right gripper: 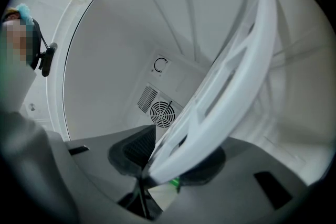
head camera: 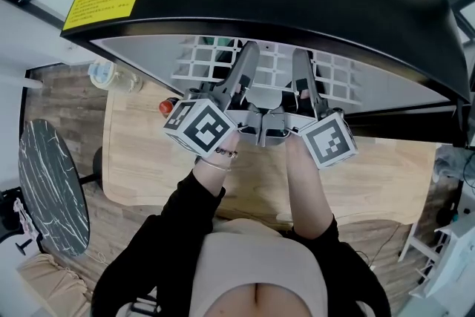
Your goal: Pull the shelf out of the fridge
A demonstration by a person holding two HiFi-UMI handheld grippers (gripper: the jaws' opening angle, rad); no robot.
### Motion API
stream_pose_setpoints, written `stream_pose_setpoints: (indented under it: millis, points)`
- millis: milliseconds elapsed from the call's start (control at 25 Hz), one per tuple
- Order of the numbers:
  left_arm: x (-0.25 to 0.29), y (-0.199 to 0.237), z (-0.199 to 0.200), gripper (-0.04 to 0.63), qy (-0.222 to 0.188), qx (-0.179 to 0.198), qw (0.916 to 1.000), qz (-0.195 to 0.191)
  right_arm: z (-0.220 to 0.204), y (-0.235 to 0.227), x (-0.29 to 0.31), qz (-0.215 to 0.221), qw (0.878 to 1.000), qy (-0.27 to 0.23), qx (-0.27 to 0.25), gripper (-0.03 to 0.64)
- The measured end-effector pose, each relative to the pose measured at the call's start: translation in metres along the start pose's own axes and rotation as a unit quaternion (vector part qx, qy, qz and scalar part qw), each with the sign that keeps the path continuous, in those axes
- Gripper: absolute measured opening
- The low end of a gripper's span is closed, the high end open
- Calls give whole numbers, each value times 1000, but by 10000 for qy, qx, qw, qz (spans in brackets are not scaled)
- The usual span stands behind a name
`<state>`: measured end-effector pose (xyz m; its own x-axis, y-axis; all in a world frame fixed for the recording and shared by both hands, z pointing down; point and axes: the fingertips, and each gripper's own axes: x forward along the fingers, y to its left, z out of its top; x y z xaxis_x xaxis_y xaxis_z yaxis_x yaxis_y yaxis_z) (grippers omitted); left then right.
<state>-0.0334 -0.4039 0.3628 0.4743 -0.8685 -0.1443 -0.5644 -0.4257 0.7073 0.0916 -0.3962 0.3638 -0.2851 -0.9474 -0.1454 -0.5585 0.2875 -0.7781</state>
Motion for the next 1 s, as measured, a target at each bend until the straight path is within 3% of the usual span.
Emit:
stream_pose_setpoints:
  millis: [1000]
  points:
    - [-19, -7, -6, 179, 51, -47, 10000, -7, -6, 7, -20, 9, 10000, 28, -34, 153]
